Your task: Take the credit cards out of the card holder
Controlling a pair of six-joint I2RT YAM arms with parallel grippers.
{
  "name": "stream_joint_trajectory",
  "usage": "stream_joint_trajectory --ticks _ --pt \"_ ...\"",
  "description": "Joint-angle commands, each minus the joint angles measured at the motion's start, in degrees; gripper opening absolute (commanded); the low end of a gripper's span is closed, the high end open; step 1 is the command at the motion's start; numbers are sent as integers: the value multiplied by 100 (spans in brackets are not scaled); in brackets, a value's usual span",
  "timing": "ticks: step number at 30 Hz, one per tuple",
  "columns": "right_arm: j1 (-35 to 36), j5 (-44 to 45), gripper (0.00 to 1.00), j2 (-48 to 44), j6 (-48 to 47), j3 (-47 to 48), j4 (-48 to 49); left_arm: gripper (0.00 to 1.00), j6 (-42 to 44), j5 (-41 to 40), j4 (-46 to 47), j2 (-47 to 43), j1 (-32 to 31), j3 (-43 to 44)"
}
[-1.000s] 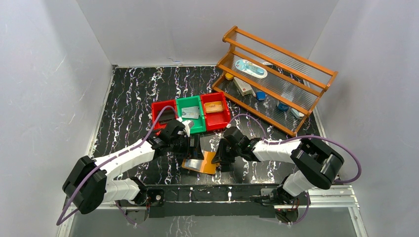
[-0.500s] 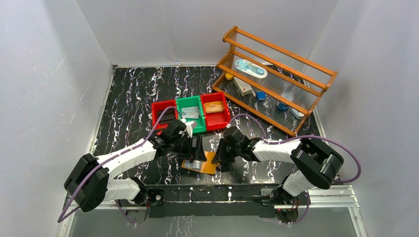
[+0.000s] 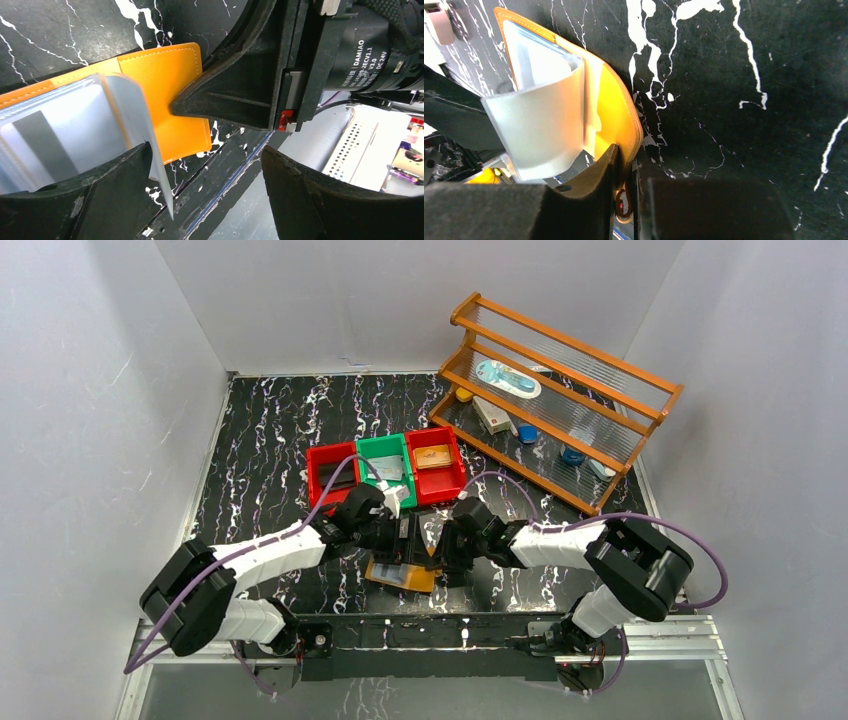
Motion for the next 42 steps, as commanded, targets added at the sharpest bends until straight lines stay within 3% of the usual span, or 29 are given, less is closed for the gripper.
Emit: stream_joint_trajectory --ticks 1,13,20,25,32,38,42 --pt "14 199 22 162 207 -313 162 80 -479 156 670 42 -75 -253" --pt "-40 218 28 -203 766 -849 826 78 -883 128 1425 512 -264 -708" --pt "-97 595 45 -1086 720 -788 112 75 -761 -360 977 489 -328 -626" --pt "-115 622 52 -1526 708 -864 103 74 -752 -380 964 515 -372 -576" --pt "-125 262 56 -1103 599 -757 452 74 -738 -395 955 474 -442 -541" --pt "-125 286 51 -434 370 -404 73 74 -688 -440 818 247 -457 -496" --pt "-125 446 32 -200 179 -205 -393 76 -464 -780 152 -139 -455 -279"
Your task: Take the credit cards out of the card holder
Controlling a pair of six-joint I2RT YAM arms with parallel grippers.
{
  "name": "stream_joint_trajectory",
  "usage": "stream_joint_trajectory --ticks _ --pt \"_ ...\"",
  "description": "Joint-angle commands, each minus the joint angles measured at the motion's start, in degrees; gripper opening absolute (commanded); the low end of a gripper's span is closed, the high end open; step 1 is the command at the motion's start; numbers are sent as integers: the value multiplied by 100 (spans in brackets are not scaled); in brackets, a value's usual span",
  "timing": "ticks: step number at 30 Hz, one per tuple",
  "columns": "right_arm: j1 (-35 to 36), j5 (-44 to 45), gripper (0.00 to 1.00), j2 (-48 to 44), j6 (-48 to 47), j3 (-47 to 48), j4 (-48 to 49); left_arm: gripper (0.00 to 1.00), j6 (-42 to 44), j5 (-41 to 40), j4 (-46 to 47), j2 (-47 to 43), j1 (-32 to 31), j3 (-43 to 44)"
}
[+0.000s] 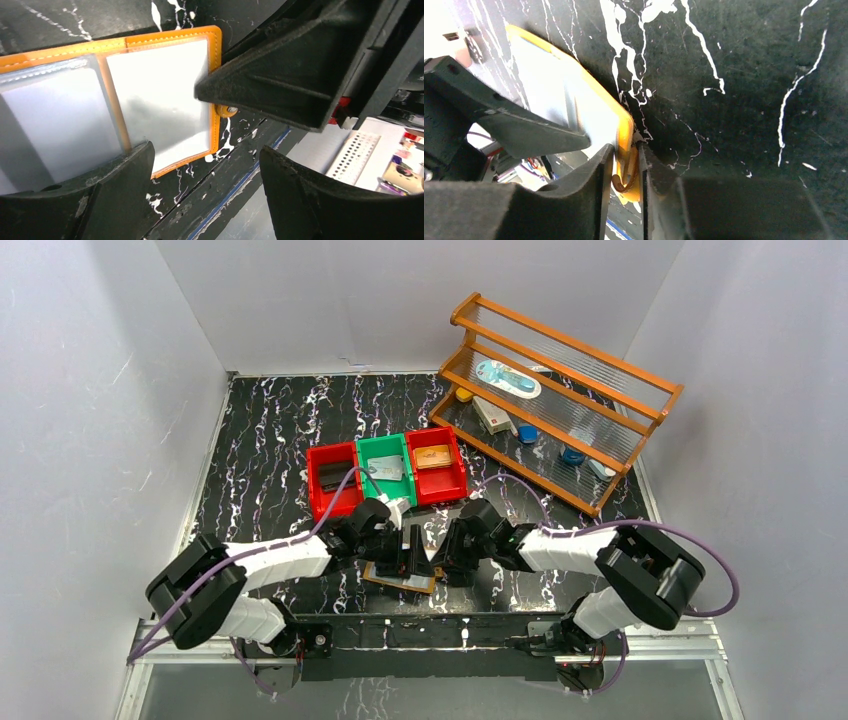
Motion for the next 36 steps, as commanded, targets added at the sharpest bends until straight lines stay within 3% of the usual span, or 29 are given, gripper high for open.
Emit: stream_joint_trajectory --ticks 1,4,9,23,36 --pt "-9 282 28 238 -351 206 -682 76 367 -610 -1008 -595 -42 352" --pt "-9 273 20 229 -418 148 -630 76 537 -1337 -1738 -1127 -43 593" --pt "-9 68 18 295 -487 83 -383 78 734 -2317 -2630 -1568 -44 852" --pt "-11 -14 19 386 -447 67 -280 79 773 -2429 -2868 -1170 -44 791" --pt "-11 -66 19 439 -374 25 -160 75 836 -1920 -2656 -758 -42 836"
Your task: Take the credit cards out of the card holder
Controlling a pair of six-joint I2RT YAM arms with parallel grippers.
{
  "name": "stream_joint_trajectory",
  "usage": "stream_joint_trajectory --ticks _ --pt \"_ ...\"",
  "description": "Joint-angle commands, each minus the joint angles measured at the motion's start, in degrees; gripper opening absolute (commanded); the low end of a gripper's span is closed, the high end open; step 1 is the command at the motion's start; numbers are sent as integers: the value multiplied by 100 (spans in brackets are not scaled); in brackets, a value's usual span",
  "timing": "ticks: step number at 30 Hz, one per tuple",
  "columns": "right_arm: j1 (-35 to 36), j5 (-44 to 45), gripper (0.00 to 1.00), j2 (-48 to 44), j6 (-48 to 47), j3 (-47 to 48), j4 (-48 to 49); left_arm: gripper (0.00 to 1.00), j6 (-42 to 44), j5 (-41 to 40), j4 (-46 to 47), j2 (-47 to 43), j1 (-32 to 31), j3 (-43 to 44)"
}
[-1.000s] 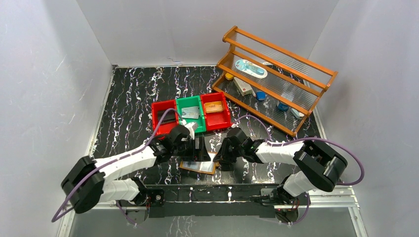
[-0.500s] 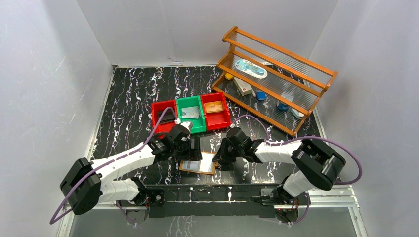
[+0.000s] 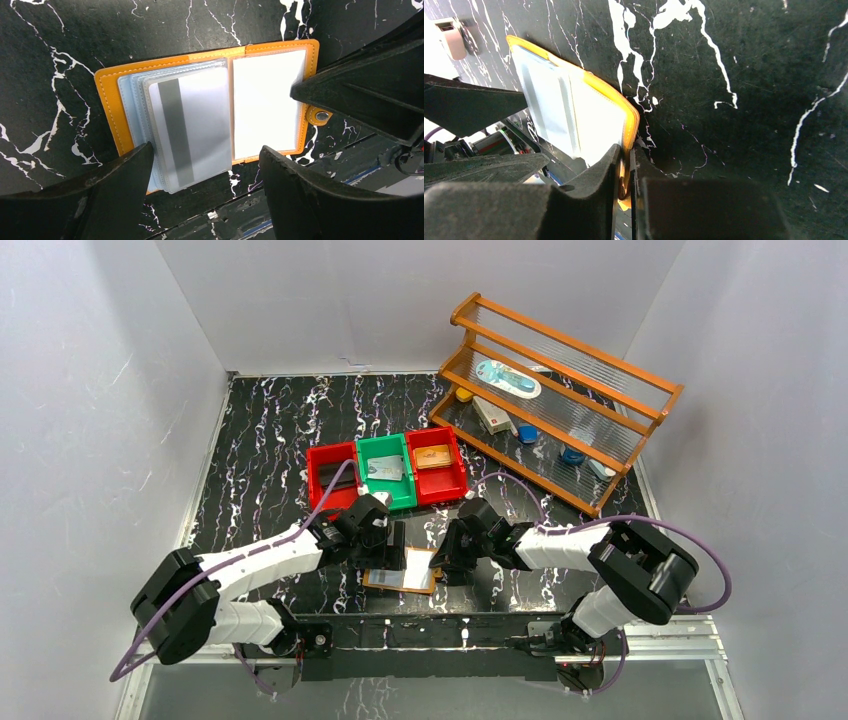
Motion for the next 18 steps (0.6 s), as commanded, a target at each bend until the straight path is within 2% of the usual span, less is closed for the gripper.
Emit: stream_joint_trajectory --ticks 1,14,18 --pt "-1 54 19 156 -89 -104 -251 74 26 245 115 -150 -16 102" --pt "0 54 19 205 -61 -113 -222 73 26 246 16 -459 -23 237" --pt "0 32 20 238 -61 -104 -208 74 86 474 113 -344 -24 252"
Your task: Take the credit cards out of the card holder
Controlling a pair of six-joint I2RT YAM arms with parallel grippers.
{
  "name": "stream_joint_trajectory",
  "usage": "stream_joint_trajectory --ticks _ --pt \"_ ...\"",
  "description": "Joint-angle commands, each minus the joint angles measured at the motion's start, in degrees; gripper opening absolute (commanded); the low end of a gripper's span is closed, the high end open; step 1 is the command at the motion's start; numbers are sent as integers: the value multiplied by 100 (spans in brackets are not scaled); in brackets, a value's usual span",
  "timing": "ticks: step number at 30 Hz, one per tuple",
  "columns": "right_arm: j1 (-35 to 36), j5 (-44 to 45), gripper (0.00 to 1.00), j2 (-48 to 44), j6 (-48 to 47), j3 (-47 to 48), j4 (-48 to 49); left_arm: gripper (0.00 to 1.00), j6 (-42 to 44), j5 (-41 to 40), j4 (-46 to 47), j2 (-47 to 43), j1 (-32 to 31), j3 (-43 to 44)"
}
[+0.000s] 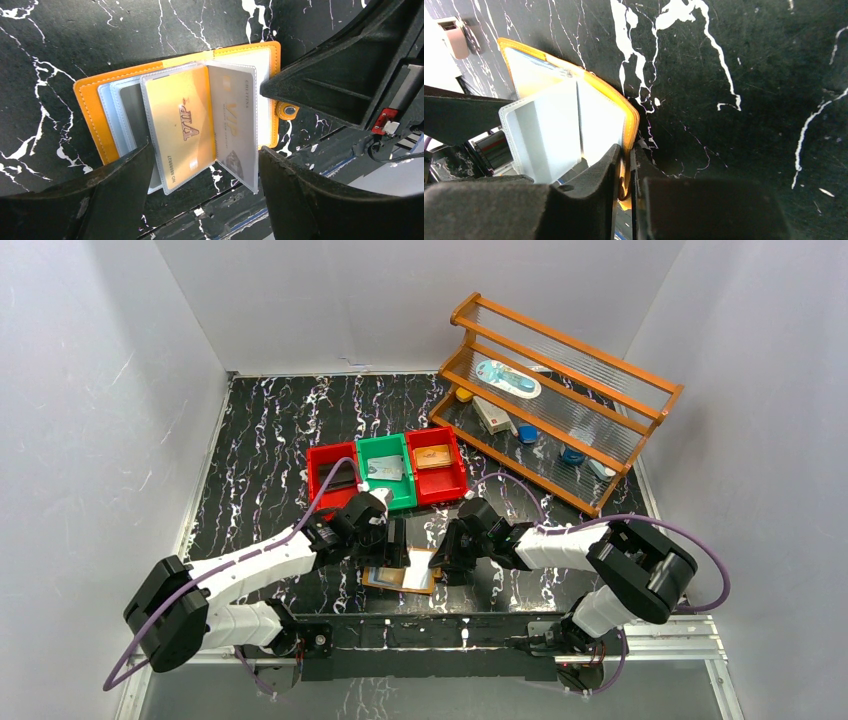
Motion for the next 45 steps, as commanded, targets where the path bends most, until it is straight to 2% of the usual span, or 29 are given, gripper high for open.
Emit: stream_joint_trajectory --ticks 1,15,23,28,33,38,41,45 --pt "11 80 20 205 -75 -97 -269 74 126 358 39 5 -23 233" --pt "11 62 22 245 -30 -119 -201 84 201 640 79 96 -20 287" --pt "11 162 25 77 -85 -5 -455 86 -44 -509 -509 -466 -24 346" --pt "11 417 33 -191 -246 242 -1035 87 -111 -882 -715 -844 -24 383" --pt "11 880 44 -594 -419 576 -1823 88 -113 -860 -702 -896 -22 367" --pt "11 1316 45 -1149 -381 732 -2364 87 -95 -756 -624 -799 -22 345" --pt "11 1236 45 -1491 -303 629 -2203 86 -102 -726 -528 -798 -24 286" --pt "11 868 44 -1797 -97 365 -1415 83 -152 -618 -357 -804 -24 168"
